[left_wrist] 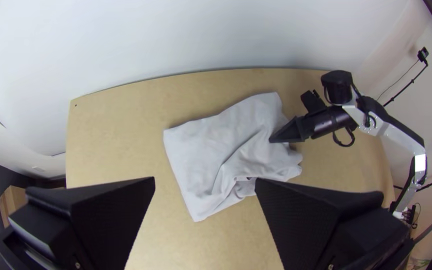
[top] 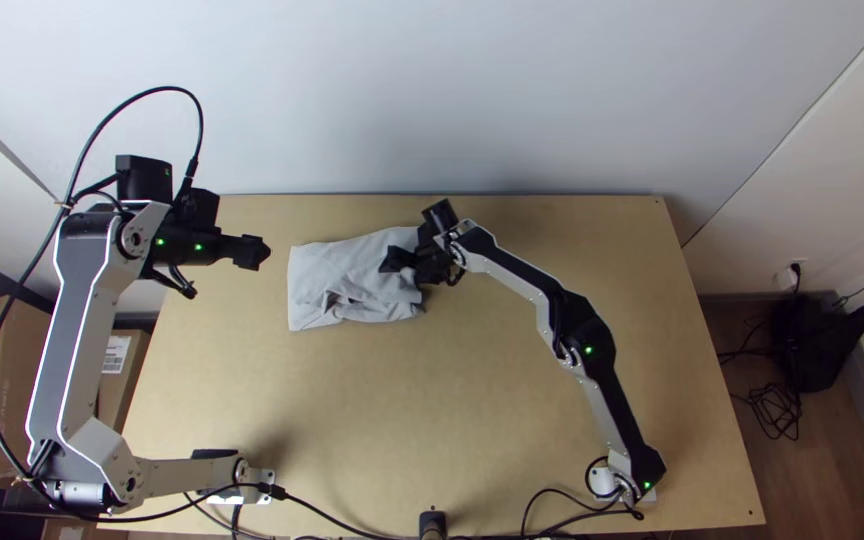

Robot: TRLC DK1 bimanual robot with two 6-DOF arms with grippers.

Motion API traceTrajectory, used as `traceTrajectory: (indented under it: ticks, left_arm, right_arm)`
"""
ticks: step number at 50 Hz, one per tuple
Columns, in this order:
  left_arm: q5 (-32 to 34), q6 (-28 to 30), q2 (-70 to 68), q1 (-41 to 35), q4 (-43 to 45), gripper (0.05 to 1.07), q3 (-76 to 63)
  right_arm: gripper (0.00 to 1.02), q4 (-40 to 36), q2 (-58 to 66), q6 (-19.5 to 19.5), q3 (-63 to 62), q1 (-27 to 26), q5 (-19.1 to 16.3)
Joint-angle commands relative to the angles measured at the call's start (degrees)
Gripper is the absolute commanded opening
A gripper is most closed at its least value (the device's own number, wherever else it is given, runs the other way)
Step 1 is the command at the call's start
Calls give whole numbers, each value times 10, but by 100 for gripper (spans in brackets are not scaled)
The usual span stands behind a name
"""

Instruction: Fold the t-shirt

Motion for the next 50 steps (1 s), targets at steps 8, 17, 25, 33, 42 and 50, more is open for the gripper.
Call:
traceTrajectory:
  ticks: [8,17,25,33,42,50]
  left_arm:
    - [-7,8,-26,5,-7,102,-13]
    - [-7,12,-30,10,-7,102,-14]
    - [-6,10,-25,10,-2,102,-13]
    - [-6,7,-24,4,0,102,-14]
    - [-5,7,-23,2,5,102,-13]
    - [-1,6,-23,1,5,102,-4]
  right_arm:
    - [14,-3,53,-38,25,4,-10]
    - [3,-2,10,-68,-41,-39,-3]
    - [3,30,-56,-99,-137,-111,1]
    - [3,52,-115,-124,-217,-199,1]
    - [3,94,-172,-131,-289,-317,1]
    - [3,98,-203,-155,-332,-427,1]
